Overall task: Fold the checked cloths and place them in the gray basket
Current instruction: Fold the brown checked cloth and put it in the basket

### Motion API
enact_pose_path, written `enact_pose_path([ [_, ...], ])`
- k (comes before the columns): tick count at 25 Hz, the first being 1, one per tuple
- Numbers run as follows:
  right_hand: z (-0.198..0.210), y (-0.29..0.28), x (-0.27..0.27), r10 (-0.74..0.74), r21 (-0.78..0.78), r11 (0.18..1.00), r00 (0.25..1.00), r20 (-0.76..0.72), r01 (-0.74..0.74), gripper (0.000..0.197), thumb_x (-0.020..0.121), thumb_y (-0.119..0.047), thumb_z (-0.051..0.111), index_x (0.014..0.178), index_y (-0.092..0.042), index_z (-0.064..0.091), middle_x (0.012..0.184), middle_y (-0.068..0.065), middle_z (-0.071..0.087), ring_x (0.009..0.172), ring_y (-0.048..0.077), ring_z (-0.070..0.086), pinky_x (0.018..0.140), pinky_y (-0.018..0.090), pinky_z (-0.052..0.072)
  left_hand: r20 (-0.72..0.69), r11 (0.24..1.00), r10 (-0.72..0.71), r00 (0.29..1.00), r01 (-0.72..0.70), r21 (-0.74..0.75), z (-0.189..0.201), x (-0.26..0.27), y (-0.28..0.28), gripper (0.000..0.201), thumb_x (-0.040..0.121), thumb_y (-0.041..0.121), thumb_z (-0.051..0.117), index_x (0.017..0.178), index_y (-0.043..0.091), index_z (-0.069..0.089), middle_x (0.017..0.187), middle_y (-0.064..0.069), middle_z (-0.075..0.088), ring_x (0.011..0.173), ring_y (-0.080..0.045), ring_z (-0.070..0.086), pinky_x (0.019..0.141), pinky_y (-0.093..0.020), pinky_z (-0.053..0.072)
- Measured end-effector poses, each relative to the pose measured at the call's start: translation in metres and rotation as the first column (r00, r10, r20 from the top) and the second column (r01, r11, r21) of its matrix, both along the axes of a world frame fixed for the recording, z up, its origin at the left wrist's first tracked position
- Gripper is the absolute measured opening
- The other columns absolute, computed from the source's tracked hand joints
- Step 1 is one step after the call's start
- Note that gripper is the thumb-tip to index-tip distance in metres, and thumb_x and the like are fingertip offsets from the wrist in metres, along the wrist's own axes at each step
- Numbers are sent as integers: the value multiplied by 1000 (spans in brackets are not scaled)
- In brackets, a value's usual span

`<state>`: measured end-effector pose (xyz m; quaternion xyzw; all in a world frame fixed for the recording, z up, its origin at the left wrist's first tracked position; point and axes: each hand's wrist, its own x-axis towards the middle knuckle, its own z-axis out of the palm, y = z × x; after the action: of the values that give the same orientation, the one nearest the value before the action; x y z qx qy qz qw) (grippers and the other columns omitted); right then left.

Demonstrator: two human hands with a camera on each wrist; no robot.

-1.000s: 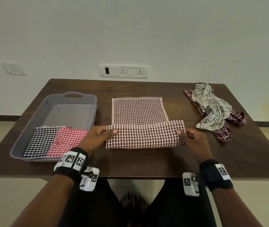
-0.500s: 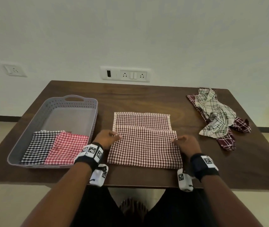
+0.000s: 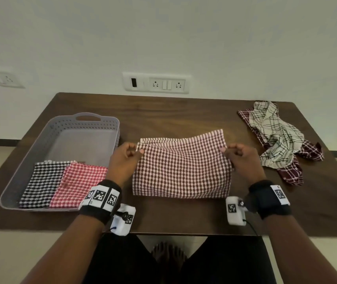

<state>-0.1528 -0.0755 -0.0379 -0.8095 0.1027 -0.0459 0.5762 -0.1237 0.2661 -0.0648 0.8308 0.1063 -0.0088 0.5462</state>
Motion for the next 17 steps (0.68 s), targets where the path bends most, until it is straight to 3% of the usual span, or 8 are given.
enact_pose_path([
  [3, -6, 8, 34, -59, 86, 994, 990, -125, 70, 9, 94, -18, 65, 95, -9, 65, 88, 1, 72, 60, -3, 68, 50, 13, 51, -48, 996, 73, 996, -70, 53, 1, 23, -7, 17, 93, 29, 63, 106, 19, 61, 107, 4, 68, 101, -16, 63, 93, -35, 49],
  [5, -33, 4, 47, -22, -16, 1000, 958, -286, 18, 22, 90, -28, 71, 101, -10, 65, 101, 5, 72, 79, 10, 71, 70, 27, 58, -172, 985, 45, 984, -15, 174, -14, 31, -9, 26, 91, 26, 65, 114, 15, 60, 111, -2, 66, 106, -23, 61, 94, -33, 43],
  [7, -59, -3, 46, -7, -172, 984, 939, -344, -55, 48, 81, -36, 79, 119, -11, 62, 111, 4, 70, 99, 19, 67, 91, 42, 55, -233, 976, 10, 972, 41, 213, -30, 27, -8, 37, 88, 20, 69, 123, 10, 58, 115, -9, 67, 111, -27, 62, 91, -29, 42],
  [8, -67, -7, 42, -6, -204, 977, 944, -331, -66, 55, 78, -35, 81, 124, -14, 59, 111, 4, 70, 101, 20, 67, 92, 42, 53, -221, 976, -5, 975, 52, 210, -35, 24, -7, 41, 88, 18, 69, 125, 10, 56, 116, -11, 68, 111, -27, 62, 89, -29, 42],
  [12, -77, -13, 27, 66, -277, 951, 962, -263, -141, 54, 79, -36, 80, 128, -29, 57, 104, -3, 71, 96, 11, 66, 76, 25, 48, -172, 980, -31, 985, 64, 191, -37, 16, -5, 47, 89, 14, 66, 132, 12, 49, 123, -10, 65, 113, -26, 61, 93, -31, 42],
  [15, -78, -10, 22, 100, -362, 913, 964, -248, -188, 39, 82, -36, 77, 119, -32, 66, 100, -4, 68, 94, 12, 64, 80, 28, 48, -159, 972, -113, 981, 143, 189, -36, 11, -4, 53, 91, 13, 62, 140, 18, 43, 133, -8, 60, 122, -26, 57, 104, -36, 41],
  [17, -76, -6, 17, 95, -405, 895, 967, -236, -186, 26, 83, -31, 76, 108, -29, 71, 90, 0, 67, 85, 16, 63, 73, 28, 46, -130, 946, -200, 971, 226, 231, -38, 9, -2, 55, 91, 8, 62, 142, 20, 45, 140, -6, 55, 128, -24, 52, 110, -33, 36],
])
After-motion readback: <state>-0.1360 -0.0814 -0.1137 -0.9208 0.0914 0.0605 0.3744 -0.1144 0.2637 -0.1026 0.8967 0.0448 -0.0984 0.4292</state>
